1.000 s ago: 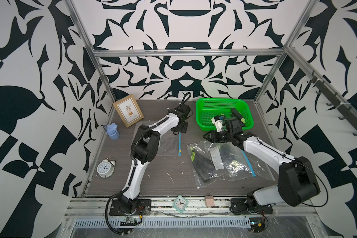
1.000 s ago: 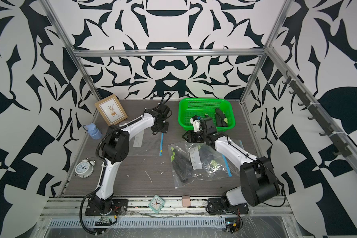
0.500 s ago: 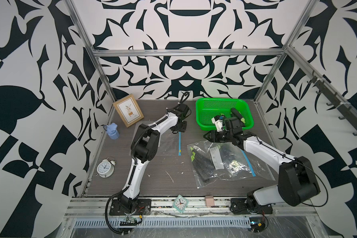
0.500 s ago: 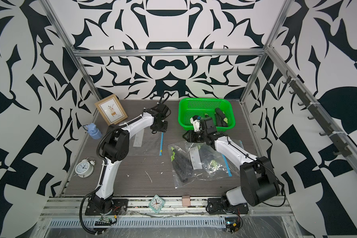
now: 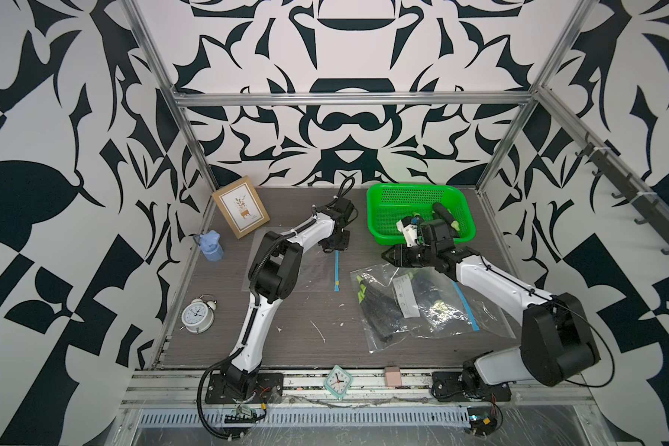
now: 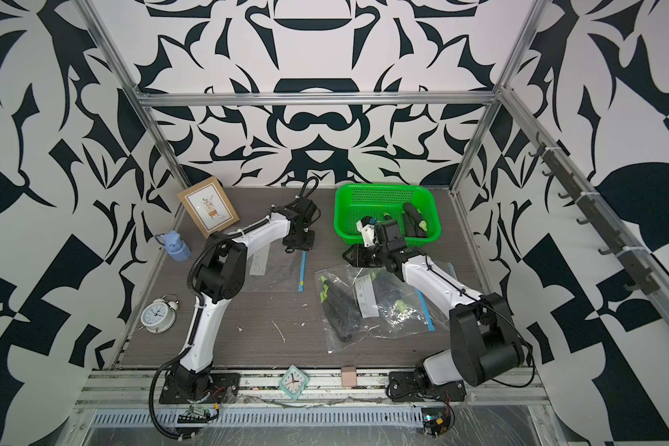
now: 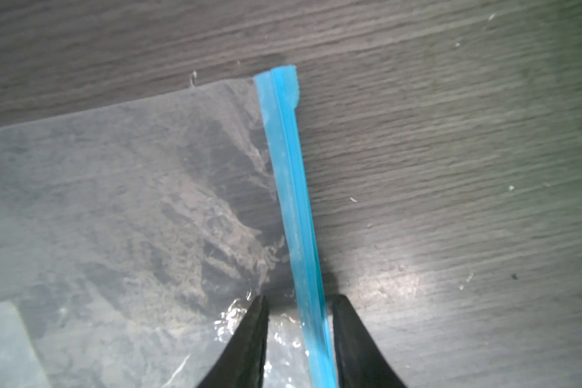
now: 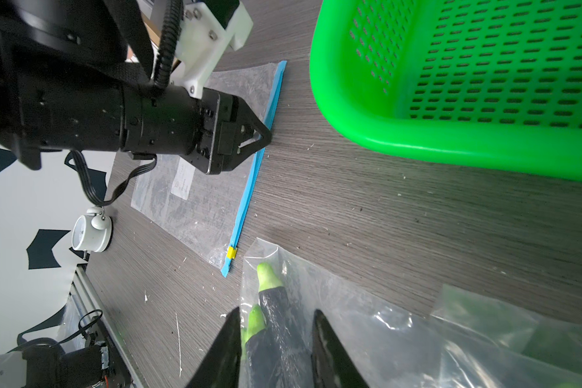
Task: Place the eggplant in a zip-top bag and seal the zipper
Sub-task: Pick up the zipper food storage bag at the center of the board.
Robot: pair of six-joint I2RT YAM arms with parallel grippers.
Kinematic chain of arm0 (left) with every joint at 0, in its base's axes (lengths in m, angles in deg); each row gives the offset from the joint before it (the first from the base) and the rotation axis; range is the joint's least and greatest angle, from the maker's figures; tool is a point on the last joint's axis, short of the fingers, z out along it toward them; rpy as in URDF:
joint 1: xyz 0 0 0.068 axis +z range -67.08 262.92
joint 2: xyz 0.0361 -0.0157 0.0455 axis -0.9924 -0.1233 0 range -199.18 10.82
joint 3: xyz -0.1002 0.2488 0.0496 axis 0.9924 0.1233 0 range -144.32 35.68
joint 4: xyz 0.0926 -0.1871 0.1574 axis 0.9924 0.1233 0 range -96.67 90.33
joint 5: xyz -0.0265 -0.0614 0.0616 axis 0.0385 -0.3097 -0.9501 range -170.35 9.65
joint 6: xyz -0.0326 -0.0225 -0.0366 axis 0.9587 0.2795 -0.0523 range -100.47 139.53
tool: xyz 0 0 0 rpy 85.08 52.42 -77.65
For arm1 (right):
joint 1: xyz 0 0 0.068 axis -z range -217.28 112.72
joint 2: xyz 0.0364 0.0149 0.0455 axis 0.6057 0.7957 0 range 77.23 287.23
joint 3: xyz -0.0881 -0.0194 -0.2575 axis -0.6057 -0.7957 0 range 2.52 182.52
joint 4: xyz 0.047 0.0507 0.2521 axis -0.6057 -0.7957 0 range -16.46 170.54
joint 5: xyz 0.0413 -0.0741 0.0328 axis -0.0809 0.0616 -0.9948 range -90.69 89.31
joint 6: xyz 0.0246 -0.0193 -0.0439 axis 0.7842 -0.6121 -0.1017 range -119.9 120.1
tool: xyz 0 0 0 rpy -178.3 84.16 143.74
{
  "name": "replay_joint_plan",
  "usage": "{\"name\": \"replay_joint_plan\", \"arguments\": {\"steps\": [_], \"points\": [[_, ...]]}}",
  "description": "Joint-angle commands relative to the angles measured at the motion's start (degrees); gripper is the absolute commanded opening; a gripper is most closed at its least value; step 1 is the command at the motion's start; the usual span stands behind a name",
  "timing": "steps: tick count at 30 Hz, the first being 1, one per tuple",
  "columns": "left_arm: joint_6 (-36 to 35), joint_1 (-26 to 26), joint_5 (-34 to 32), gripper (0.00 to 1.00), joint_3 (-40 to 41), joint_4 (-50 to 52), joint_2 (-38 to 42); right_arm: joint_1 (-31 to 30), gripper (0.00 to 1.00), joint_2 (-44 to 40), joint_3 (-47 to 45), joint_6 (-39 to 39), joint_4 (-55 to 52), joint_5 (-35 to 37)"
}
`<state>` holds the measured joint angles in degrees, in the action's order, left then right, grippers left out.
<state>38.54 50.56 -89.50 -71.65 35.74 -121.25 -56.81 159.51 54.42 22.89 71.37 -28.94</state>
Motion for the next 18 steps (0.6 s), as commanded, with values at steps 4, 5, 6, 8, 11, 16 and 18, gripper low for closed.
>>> {"name": "replay_joint_plan", "arguments": {"steps": [4, 5, 6, 8, 11, 16, 18], "points": [[0.26, 0.38, 0.87, 0.32, 0.86, 0.16, -0.97, 0.11, 0.36, -0.05, 2.15, -0.78, 0.4, 0.48], [0.31, 0.43, 0.93, 0.32, 0.91, 0.12, -0.91, 0.11, 0.36, -0.15, 2.15, -0.77, 0.36, 0.53], [0.29, 0.46, 0.89, 0.31, 0.98, 0.0, -0.9, 0.11, 0.36, -0.24, 2.15, -0.87, 0.3, 0.61], [0.24, 0.5, 0.9, 0.28, 1.05, -0.02, -0.84, 0.11, 0.36, -0.36, 2.23, -0.83, 0.05, 0.81], [0.24, 0.53, 0.9, 0.23, 1.36, -0.15, -0.38, 0.11, 0.36, -0.63, 2.51, -1.08, -0.62, 1.21], [0.08, 0.54, 1.17, 0.04, 1.79, -0.14, 0.66, 0.11, 0.35, -1.15, 2.68, -1.11, -1.38, 1.88], [0.1, 0.55, 1.23, 0.0, 2.14, -0.09, 1.34, 0.11, 0.35, -1.22, 2.72, -0.99, -1.38, 1.87]]}}
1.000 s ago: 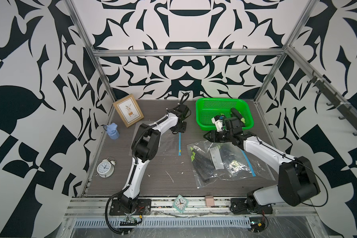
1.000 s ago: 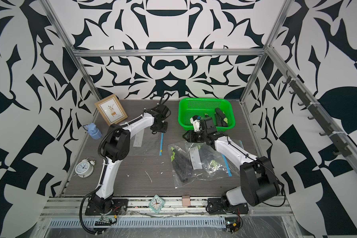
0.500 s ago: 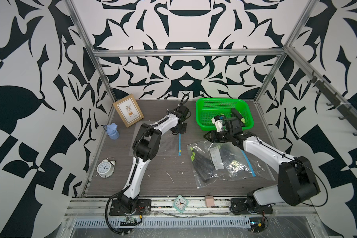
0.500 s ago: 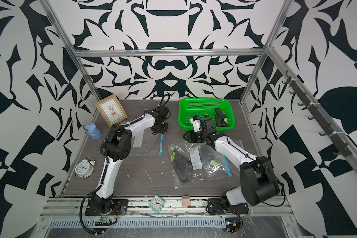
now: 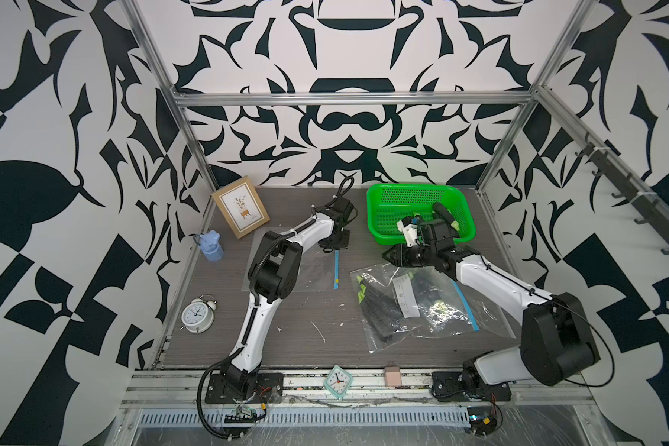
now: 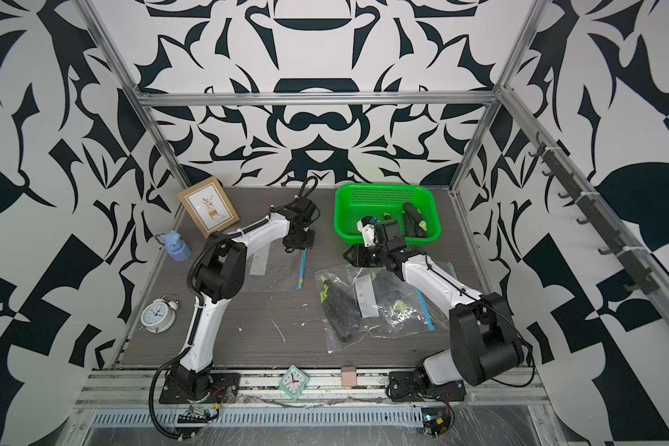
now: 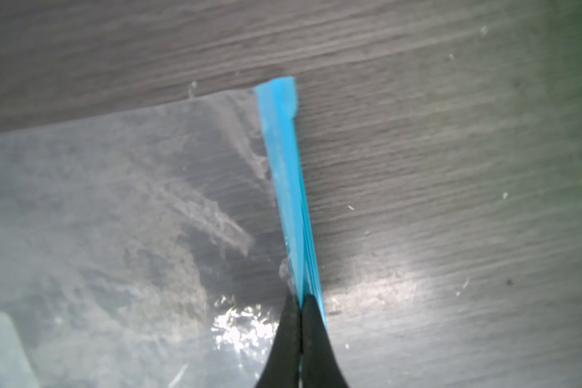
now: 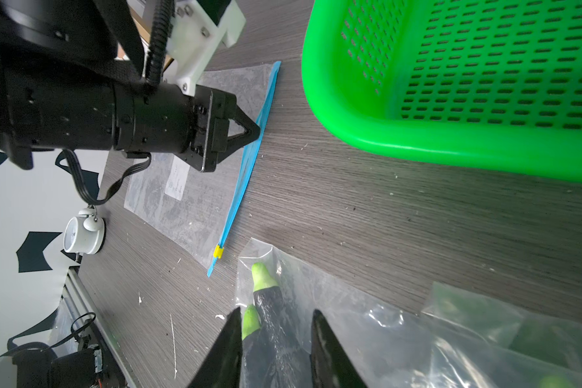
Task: Place the eggplant in a zip-top bag and seal the zipper
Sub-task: Pick up the zipper food storage bag at the center of the board.
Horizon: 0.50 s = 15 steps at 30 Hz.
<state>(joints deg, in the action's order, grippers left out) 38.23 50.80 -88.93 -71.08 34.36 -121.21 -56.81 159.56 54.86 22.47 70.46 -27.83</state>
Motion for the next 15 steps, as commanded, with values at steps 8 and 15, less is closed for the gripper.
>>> {"name": "replay_joint_plan", "arguments": {"steps": [8, 15], "points": [[1.27, 0.3, 1.53, 0.0, 4.09, 1.86, 6.72, -2.31, 0.36, 0.81, 4.07, 0.45, 0.53, -0.27], [4.97, -0.53, 3.83, 0.0, 10.52, 1.41, 17.46, -6.89, 0.45, 5.64, 6.23, 3.55, 5.56, -0.96]]}}
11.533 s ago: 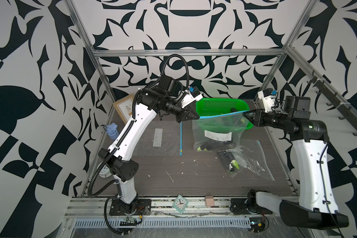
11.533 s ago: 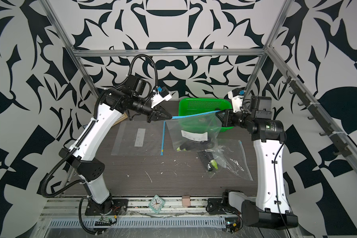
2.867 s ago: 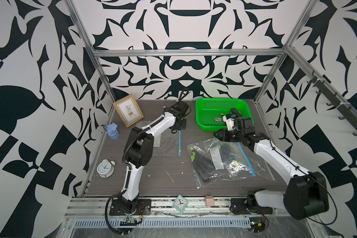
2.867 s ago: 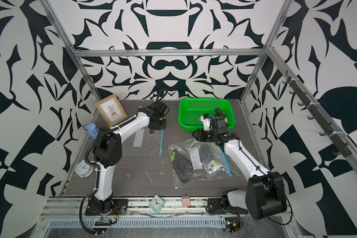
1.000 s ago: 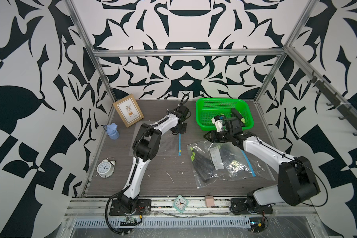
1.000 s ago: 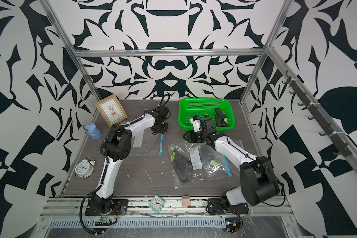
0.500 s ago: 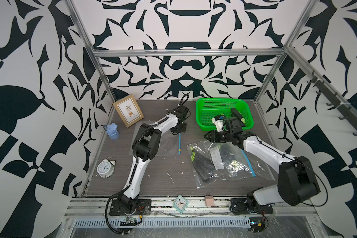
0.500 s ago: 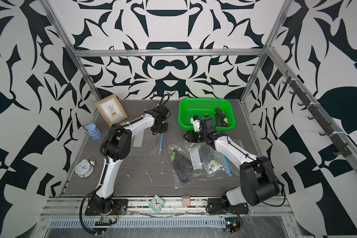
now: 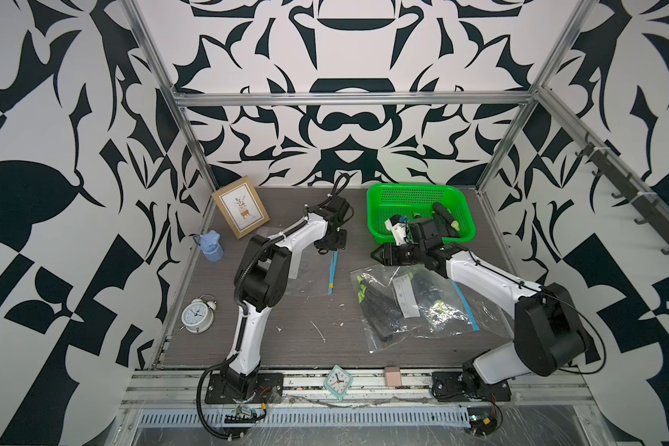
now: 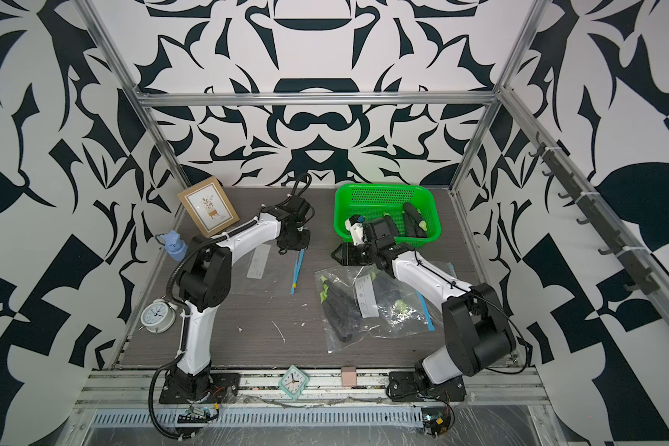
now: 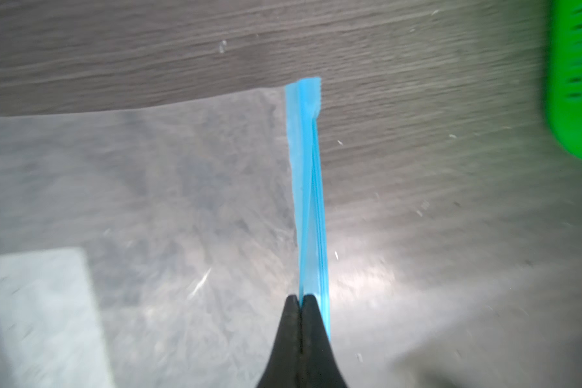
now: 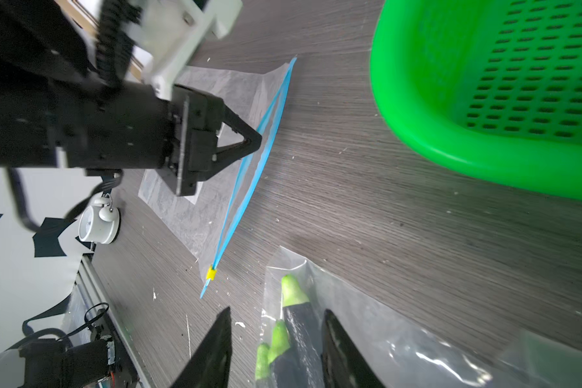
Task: Place the eggplant in a zip-top bag and seal the zipper
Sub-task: Pick up the zipper food storage bag at the center of the board, then open the zipper of the food storage bag at the center of the board.
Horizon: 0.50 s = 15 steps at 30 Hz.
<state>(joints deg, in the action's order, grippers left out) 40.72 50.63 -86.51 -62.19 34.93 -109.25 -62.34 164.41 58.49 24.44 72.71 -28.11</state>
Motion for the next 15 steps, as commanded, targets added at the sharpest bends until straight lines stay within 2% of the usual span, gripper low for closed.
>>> {"name": "replay_joint_plan", "arguments": {"steps": [1, 7, 15], "points": [[2.84, -0.52, 1.49, 0.0, 2.45, 0.73, 7.0, -2.09, 0.45, 1.57, 2.92, 2.04, 4.1, -0.71], [3.97, -1.54, 1.58, 0.0, 5.57, 0.28, 12.87, -6.04, 0.44, 5.65, 6.42, 4.77, 7.14, -1.23], [4.14, -1.94, 2.06, 0.0, 6.63, -0.58, 14.65, -9.32, 0.44, 8.32, 10.65, 7.45, 9.56, -2.55]]}}
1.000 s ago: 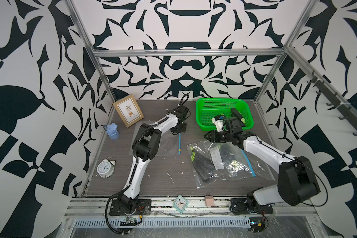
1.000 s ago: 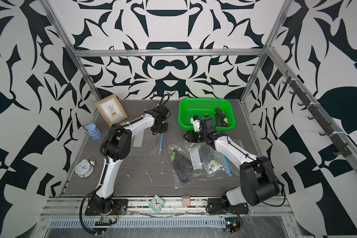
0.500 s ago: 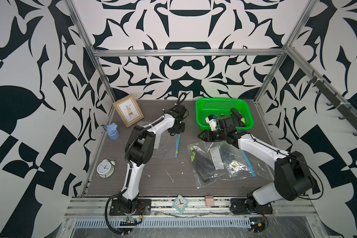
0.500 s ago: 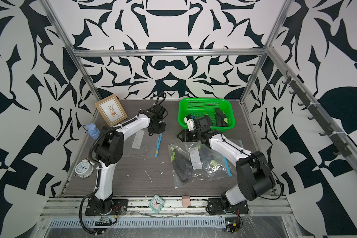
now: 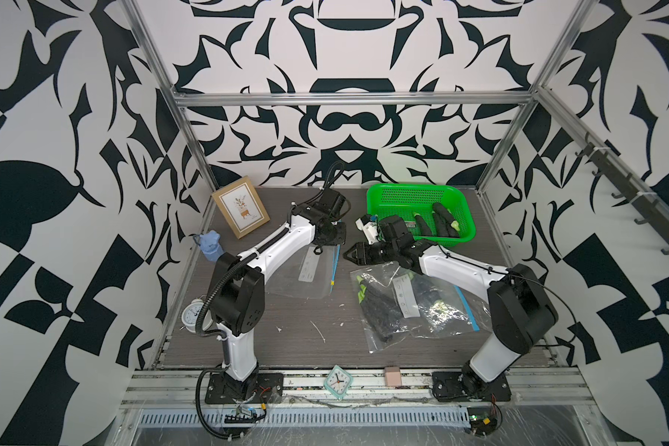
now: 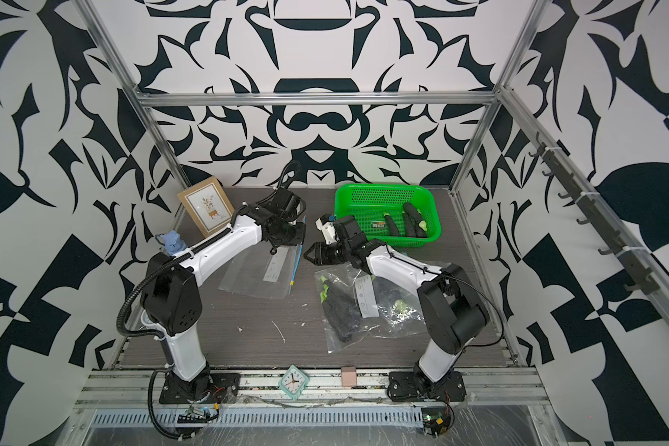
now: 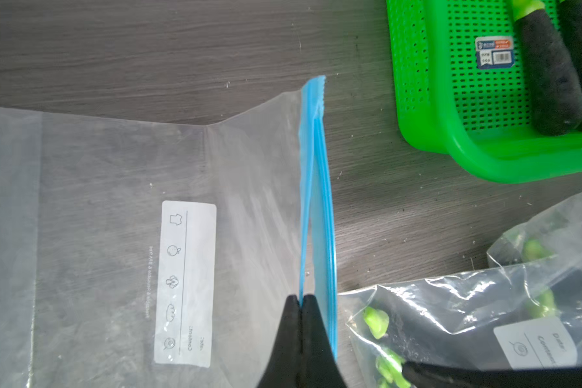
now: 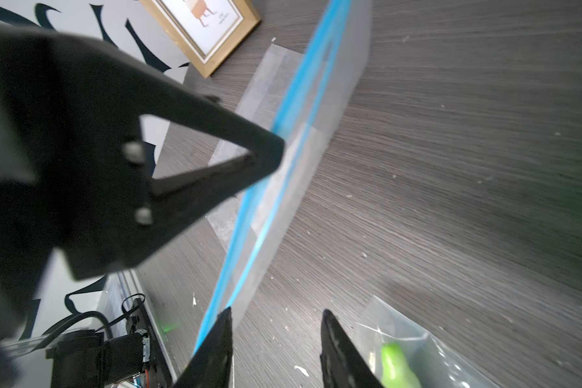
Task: Place the eggplant in a zip-top bag and seal the zipper
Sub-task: Open the zipper of the food storage bag at the center of the board.
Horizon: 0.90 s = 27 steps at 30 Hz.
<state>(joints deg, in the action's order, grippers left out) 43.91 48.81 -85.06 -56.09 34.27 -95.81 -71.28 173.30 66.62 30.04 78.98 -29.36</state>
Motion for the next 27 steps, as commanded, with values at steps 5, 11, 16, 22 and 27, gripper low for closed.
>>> {"name": "replay_joint_plan", "arguments": {"steps": [5, 11, 16, 22, 27], "points": [[1.16, -0.11, 1.27, 0.0, 0.53, -0.13, 1.06, -1.17, 0.43, 1.17, 3.92, 2.33, 2.44, 0.15], [1.42, -0.12, 2.03, 0.0, 0.34, -0.34, 1.6, -1.25, 0.41, 4.34, 5.31, 3.03, 0.51, 2.38], [1.77, -0.3, 3.07, 0.0, 0.23, -0.34, 2.13, -1.28, 0.4, 6.3, 5.99, 3.47, 1.3, 2.03], [2.6, -0.76, 4.18, 0.0, 0.34, -0.71, 2.29, -1.25, 0.38, 8.49, 7.38, 3.86, 1.99, 1.93], [2.93, -1.3, 4.06, 0.0, 0.56, -1.1, 2.99, -1.25, 0.21, 9.06, 7.19, 4.11, 3.06, 2.9]]}}
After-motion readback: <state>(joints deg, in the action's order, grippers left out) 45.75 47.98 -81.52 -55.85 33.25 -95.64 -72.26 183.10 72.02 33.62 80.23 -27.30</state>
